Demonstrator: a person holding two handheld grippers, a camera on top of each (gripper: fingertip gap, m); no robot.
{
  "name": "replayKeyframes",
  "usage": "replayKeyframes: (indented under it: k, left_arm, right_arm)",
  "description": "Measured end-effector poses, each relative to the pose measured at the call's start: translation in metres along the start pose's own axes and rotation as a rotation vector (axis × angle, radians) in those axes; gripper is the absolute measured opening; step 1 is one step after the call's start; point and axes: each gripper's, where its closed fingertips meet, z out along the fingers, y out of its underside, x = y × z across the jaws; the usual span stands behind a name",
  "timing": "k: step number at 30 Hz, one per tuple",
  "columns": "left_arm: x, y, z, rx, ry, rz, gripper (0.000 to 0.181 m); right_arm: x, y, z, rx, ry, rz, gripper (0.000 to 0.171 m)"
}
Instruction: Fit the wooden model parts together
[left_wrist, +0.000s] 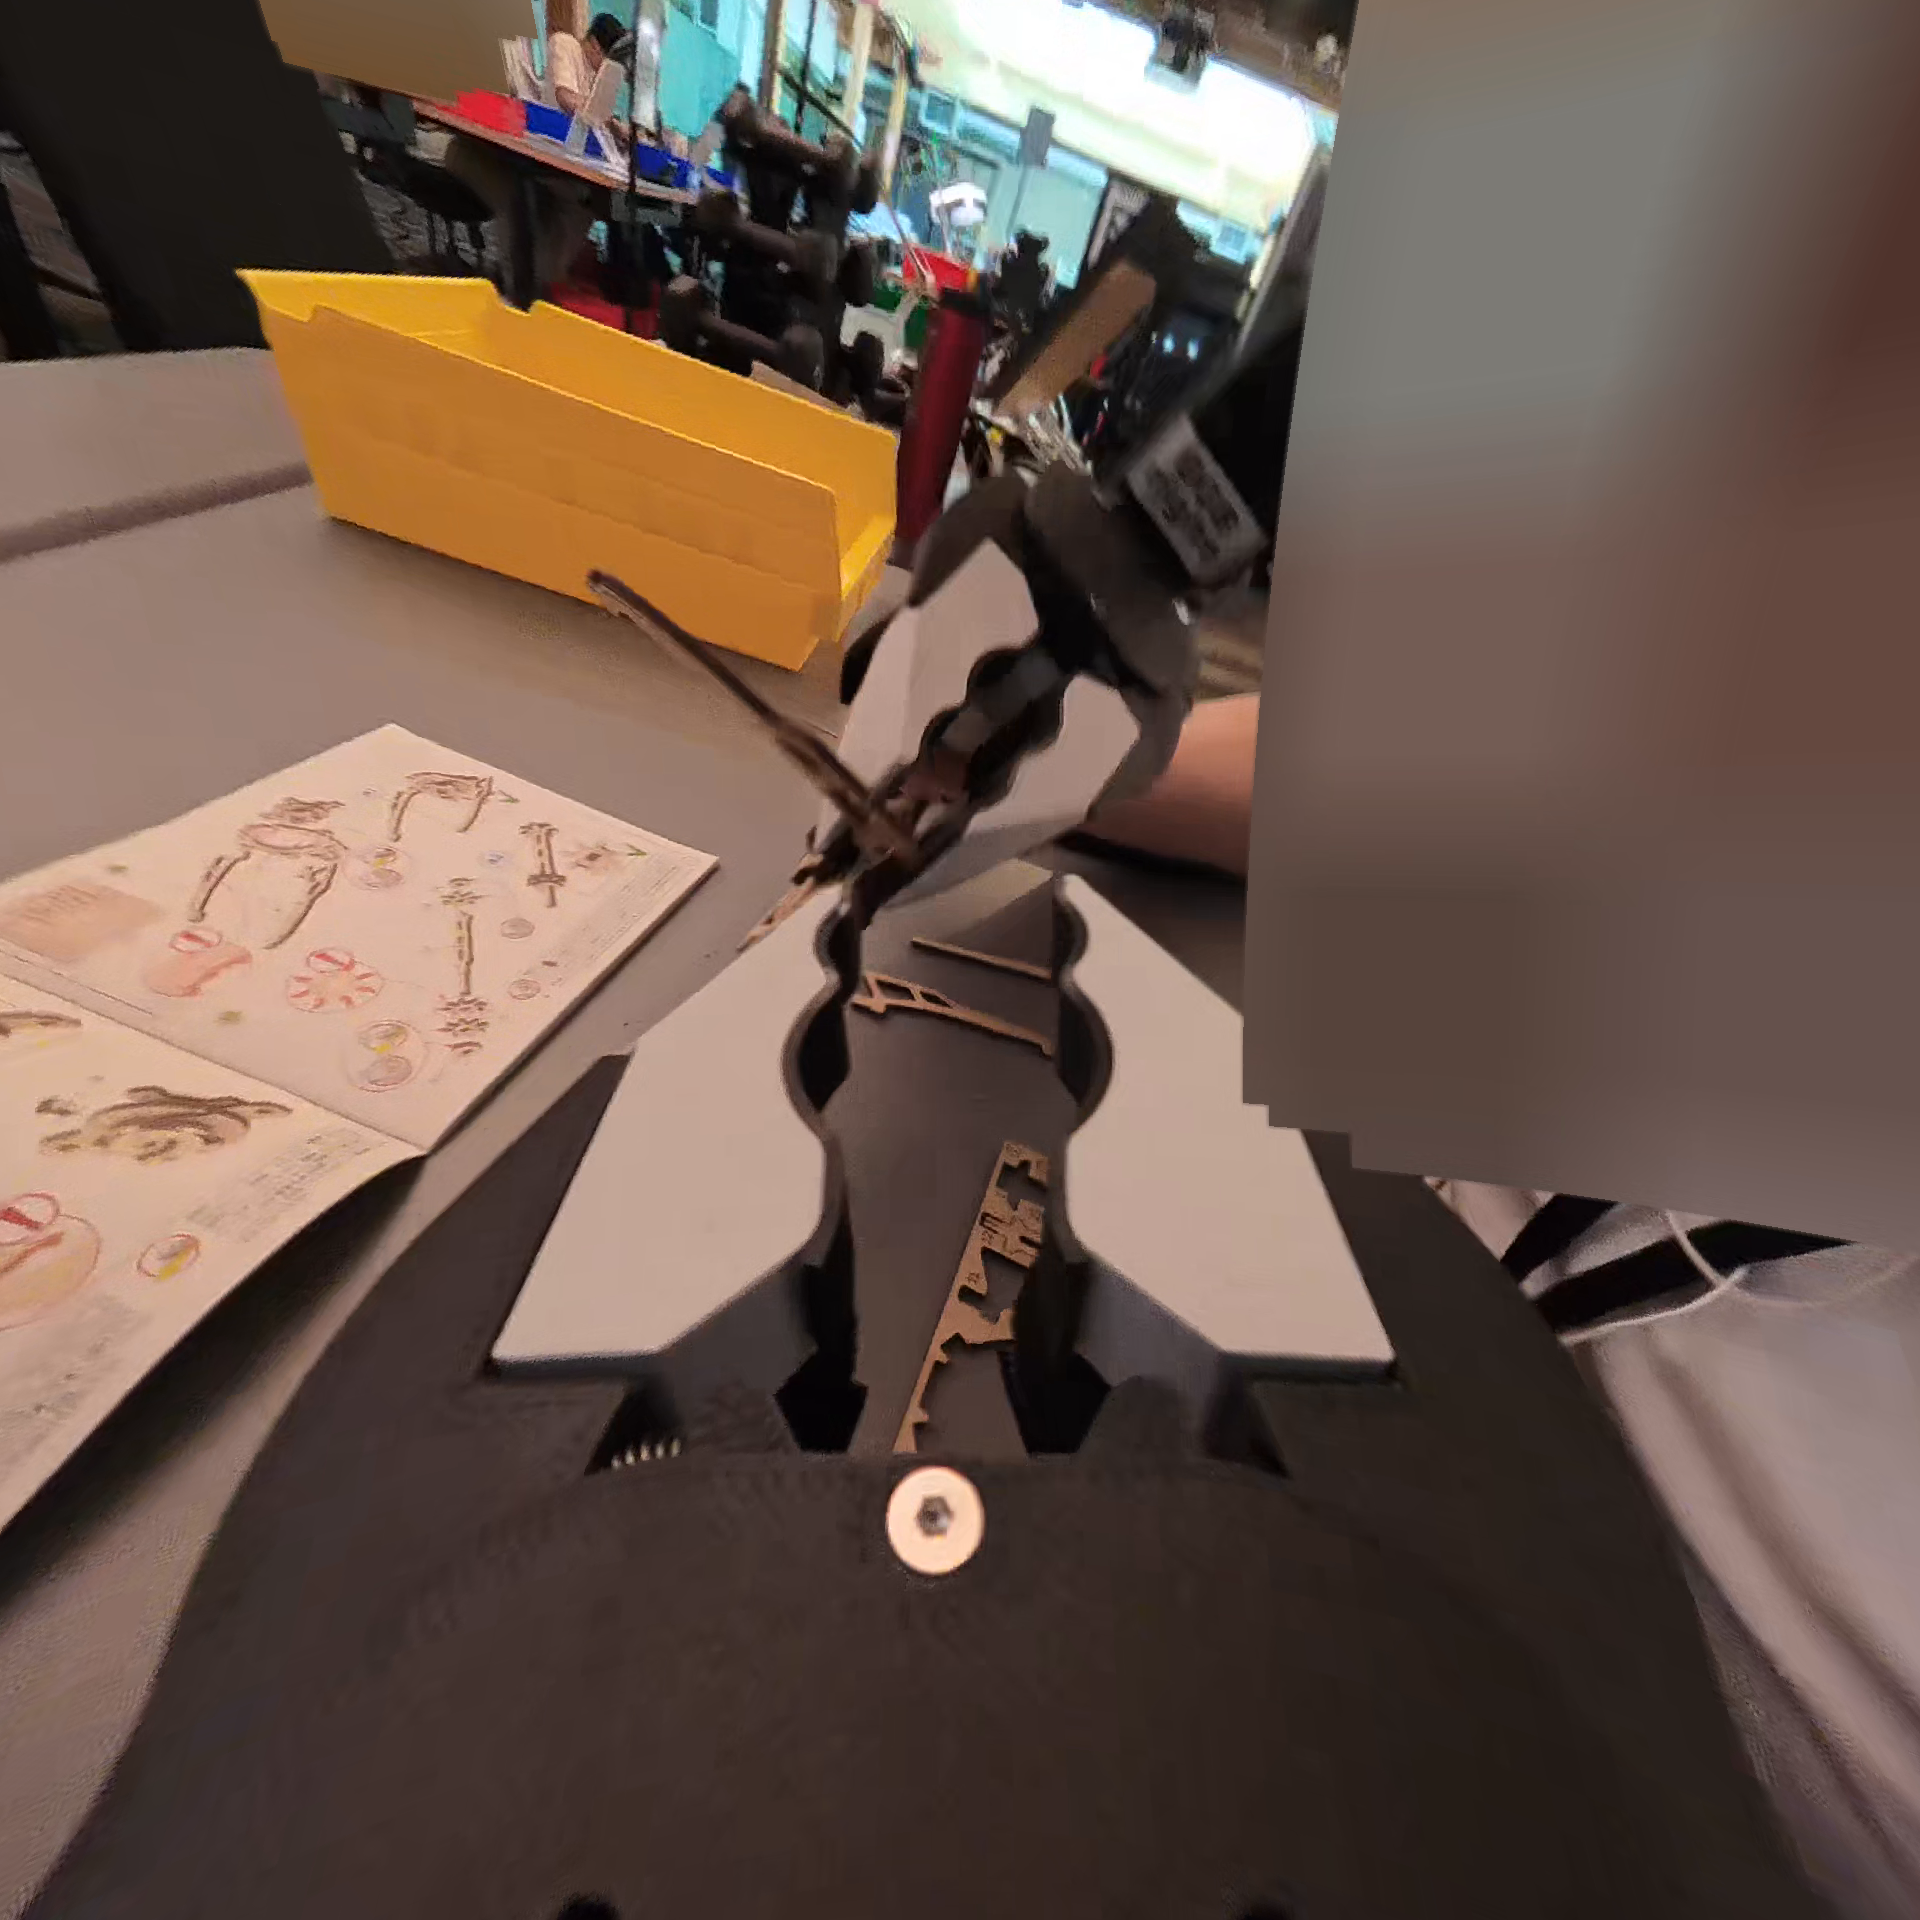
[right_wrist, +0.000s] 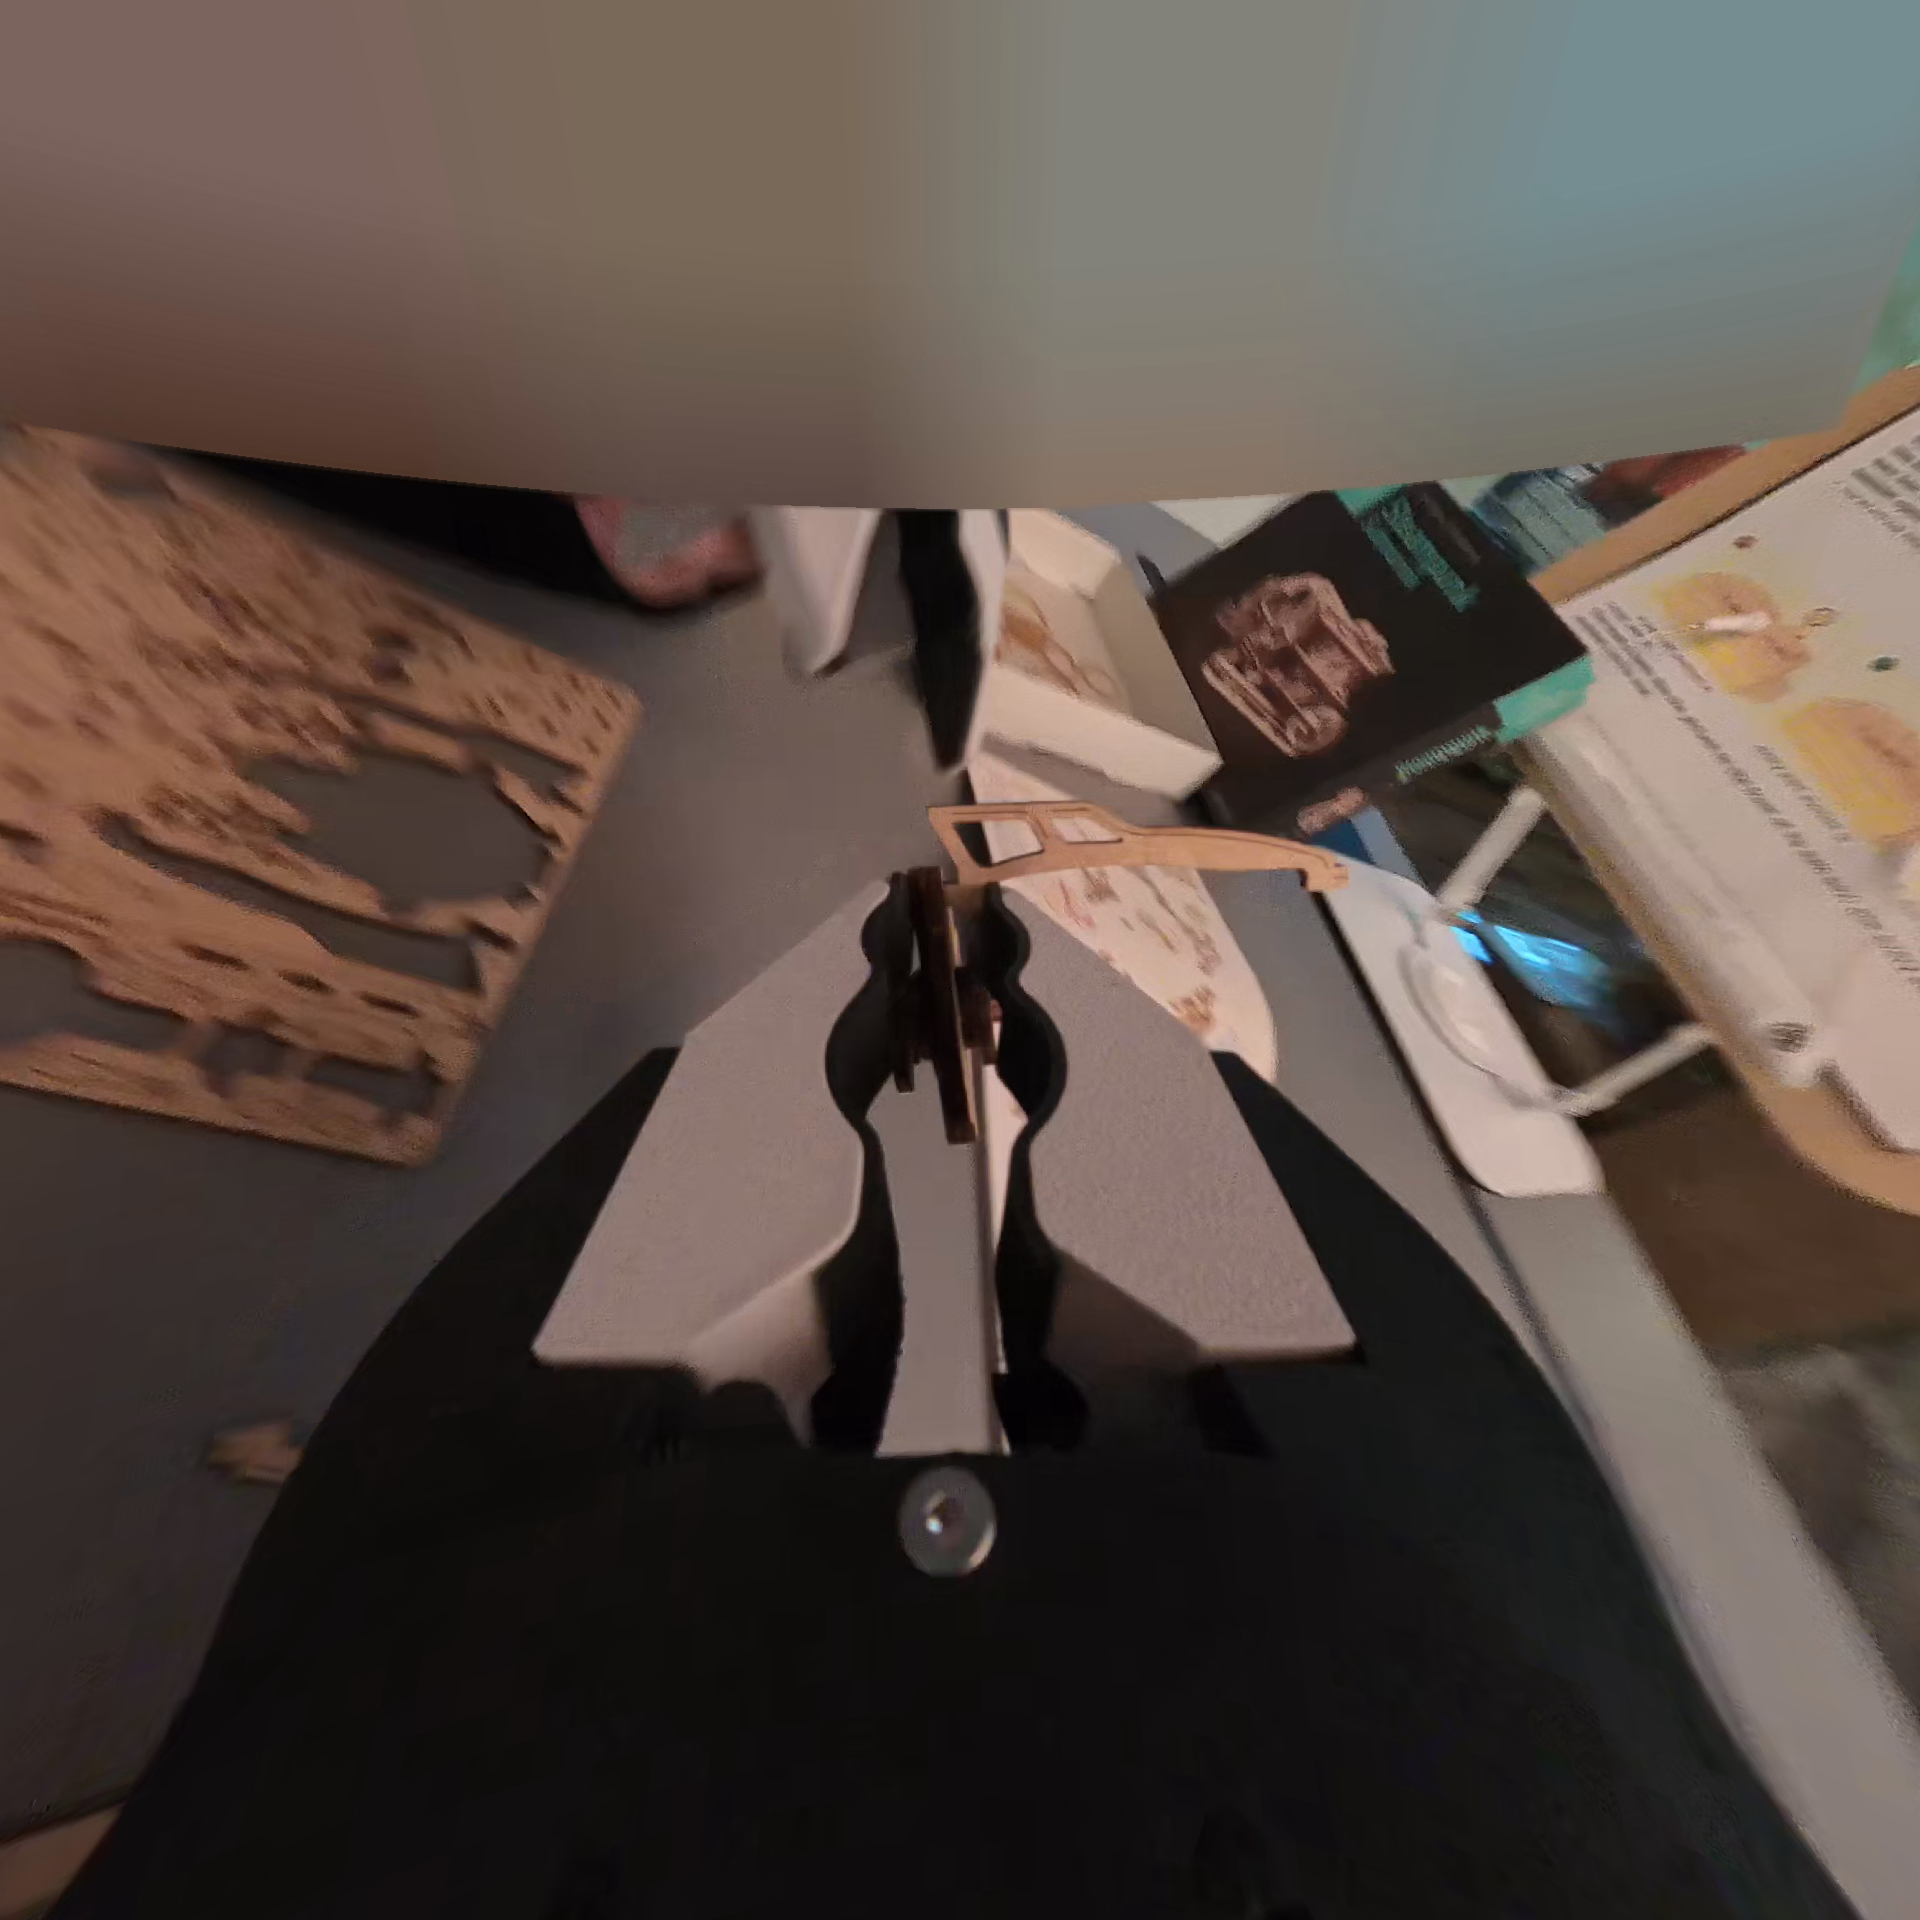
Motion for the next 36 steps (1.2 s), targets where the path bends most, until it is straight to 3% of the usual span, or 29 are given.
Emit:
replayKeyframes:
  k: [3, 7, 9, 10, 15, 21, 24, 29, 36]
  left_arm:
    - [-0.022, 0.001, 0.000, -0.006, -0.104, -0.059, 0.033]
    - [-0.048, 0.033, 0.005, -0.183, -0.235, -0.072, 0.033]
    - [-0.052, 0.048, 0.005, -0.251, -0.245, -0.085, 0.013]
    - [-0.052, 0.052, 0.005, -0.272, -0.235, -0.092, 0.011]
    - [-0.046, 0.061, -0.001, -0.317, -0.154, -0.065, 0.002]
    - [-0.044, 0.073, 0.001, -0.390, -0.127, 0.068, 0.000]
    - [-0.045, 0.079, 0.004, -0.418, -0.133, 0.146, 0.000]
    - [-0.045, 0.081, 0.001, -0.420, -0.117, 0.111, 0.001]
    - [-0.045, 0.080, -0.004, -0.435, -0.126, 0.111, 0.016]
  right_arm:
    - [-0.009, 0.020, 0.016, -0.140, 0.041, -0.207, 0.011]
    - [-0.026, 0.030, 0.032, -0.225, 0.047, -0.402, 0.011]
    - [-0.031, 0.038, 0.038, -0.275, 0.040, -0.412, 0.012]
    - [-0.034, 0.041, 0.041, -0.289, 0.021, -0.403, 0.012]
    - [-0.051, 0.038, 0.039, -0.218, -0.167, -0.112, 0.025]
    - [-0.044, 0.026, 0.029, -0.111, -0.326, 0.296, 0.013]
    - [-0.046, 0.042, 0.033, -0.187, -0.342, 0.308, 0.008]
    - [-0.053, 0.046, 0.040, -0.222, -0.367, 0.308, 0.006]
    - [-0.057, 0.049, 0.043, -0.267, -0.398, 0.328, 0.005]
